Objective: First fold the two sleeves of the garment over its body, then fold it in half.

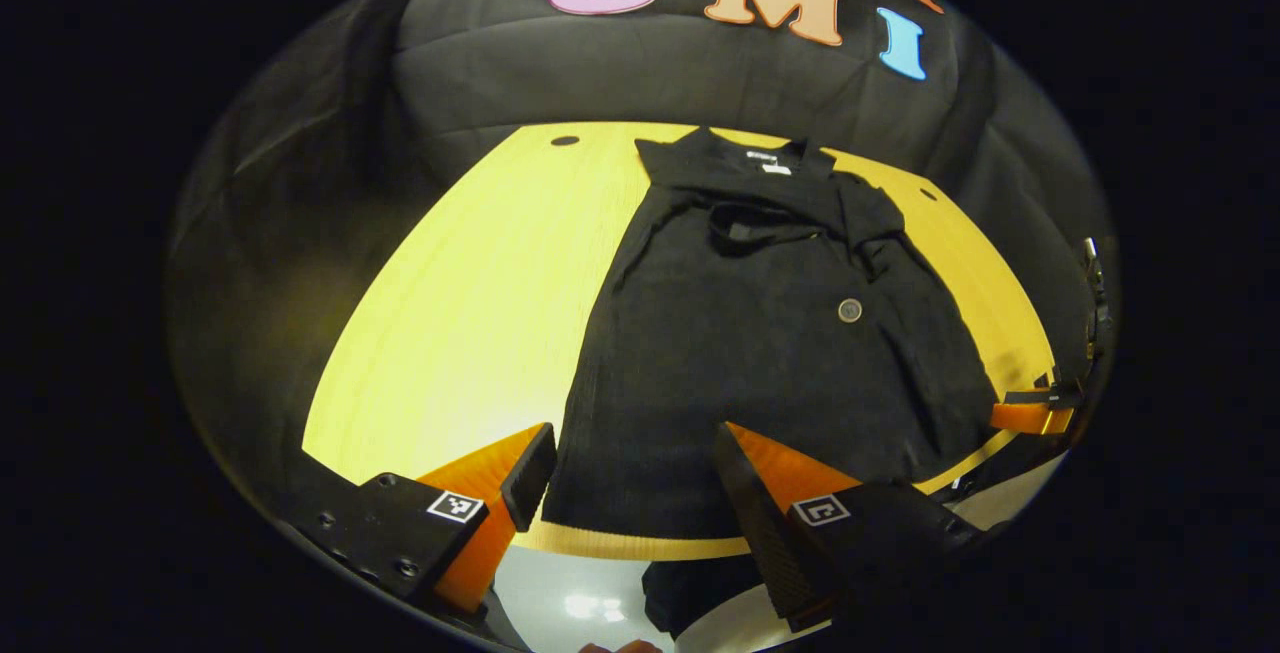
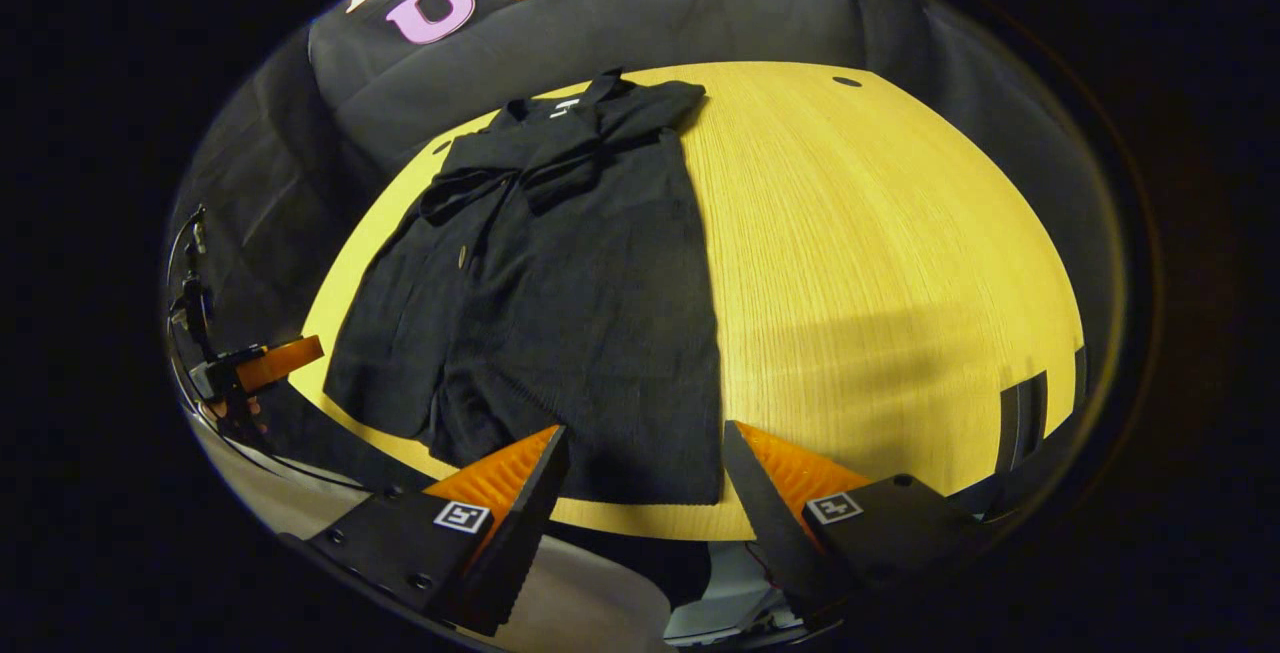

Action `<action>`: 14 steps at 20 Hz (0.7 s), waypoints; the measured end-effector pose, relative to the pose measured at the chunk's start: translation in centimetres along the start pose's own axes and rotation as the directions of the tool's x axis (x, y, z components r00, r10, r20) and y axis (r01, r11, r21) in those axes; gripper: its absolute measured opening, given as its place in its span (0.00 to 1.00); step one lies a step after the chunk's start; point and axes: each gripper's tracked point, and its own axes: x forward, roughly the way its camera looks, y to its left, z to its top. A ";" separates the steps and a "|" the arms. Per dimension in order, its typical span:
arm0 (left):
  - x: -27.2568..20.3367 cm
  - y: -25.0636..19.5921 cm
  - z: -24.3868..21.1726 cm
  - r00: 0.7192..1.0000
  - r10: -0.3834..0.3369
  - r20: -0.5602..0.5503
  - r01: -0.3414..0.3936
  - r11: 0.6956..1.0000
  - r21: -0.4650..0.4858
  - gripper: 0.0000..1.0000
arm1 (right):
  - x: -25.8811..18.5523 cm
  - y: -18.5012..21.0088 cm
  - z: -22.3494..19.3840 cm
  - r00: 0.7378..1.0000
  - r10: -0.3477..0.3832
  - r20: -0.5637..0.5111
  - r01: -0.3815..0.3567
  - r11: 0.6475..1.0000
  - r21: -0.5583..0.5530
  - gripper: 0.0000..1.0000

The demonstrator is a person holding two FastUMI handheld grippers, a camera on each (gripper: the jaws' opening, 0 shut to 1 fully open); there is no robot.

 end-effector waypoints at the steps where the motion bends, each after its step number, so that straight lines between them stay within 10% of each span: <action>1: 0.2 0.1 -0.3 1.000 0.006 -0.008 -0.006 1.000 -0.010 0.96 | 0.3 0.1 -0.2 1.000 -0.008 -0.013 0.007 1.000 -0.010 0.99; 14: 1.5 1.8 -3.2 0.990 0.076 -0.119 -0.082 0.996 -0.045 0.96 | 1.1 0.1 -0.3 0.993 -0.107 -0.052 0.095 0.976 -0.198 0.89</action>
